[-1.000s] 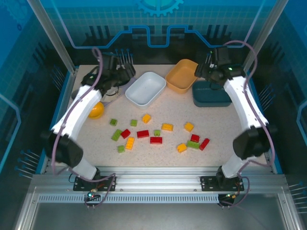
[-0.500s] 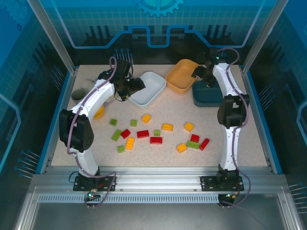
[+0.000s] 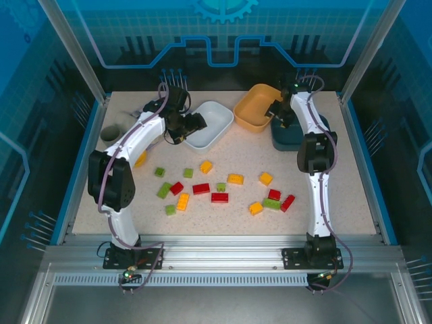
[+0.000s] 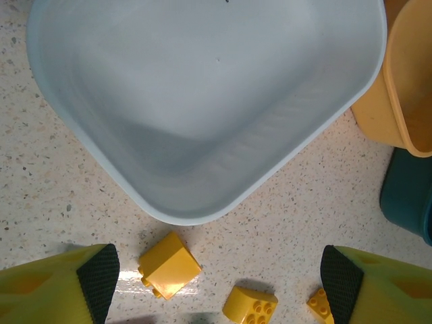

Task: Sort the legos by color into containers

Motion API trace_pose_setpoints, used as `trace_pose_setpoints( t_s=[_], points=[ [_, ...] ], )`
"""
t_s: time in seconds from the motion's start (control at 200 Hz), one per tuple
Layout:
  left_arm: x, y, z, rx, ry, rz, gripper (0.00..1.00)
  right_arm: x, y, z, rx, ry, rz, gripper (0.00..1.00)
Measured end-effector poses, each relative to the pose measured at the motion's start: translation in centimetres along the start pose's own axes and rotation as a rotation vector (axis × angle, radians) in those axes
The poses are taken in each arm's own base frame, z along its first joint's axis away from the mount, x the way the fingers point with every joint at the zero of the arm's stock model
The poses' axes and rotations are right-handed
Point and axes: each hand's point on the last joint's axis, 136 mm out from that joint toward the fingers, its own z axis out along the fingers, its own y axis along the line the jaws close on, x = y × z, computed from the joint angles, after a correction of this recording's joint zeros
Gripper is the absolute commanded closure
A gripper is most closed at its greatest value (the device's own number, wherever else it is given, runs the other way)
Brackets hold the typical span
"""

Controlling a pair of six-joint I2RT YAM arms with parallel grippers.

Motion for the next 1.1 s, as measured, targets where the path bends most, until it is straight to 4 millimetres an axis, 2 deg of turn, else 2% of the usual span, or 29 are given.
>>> trace_pose_setpoints(
  t_s=[0.155,0.3,0.46,0.545,0.67,0.78,0.925,0.98,1.1],
  points=[
    [0.1,0.1,0.4,-0.006,0.006,0.000,0.18,0.3,-0.8,0.2,0.050,-0.001,-0.041,0.57],
    [0.1,-0.1,0.3,-0.004,0.007,0.002,0.18,1.7,-2.9,0.5,0.128,0.028,-0.069,0.71],
    [0.1,-0.1,0.3,-0.005,0.008,0.003,0.20,2.9,-4.3,-0.6,0.170,0.047,-0.139,0.79],
    [0.1,-0.1,0.5,-0.008,0.011,0.004,0.25,3.6,-4.8,-1.7,0.181,0.048,-0.176,0.81],
    [-0.2,0.0,1.6,-0.030,0.026,0.018,0.39,5.7,-5.4,-3.5,0.190,0.060,-0.227,0.81],
    [-1.2,0.4,3.5,-0.067,0.039,0.019,0.44,7.9,-4.9,-4.2,0.181,0.077,-0.278,0.82],
    [-2.1,1.8,6.4,-0.122,0.074,0.016,0.56,10.8,-3.1,-3.4,0.157,0.115,-0.363,0.84],
    [-2.2,2.3,7.4,-0.139,0.091,0.017,0.61,11.6,-2.4,-3.2,0.150,0.125,-0.393,0.84],
    [-1.3,3.1,8.9,-0.158,0.137,0.016,0.64,12.7,-1.2,-3.1,0.133,0.131,-0.455,0.84]
  ],
)
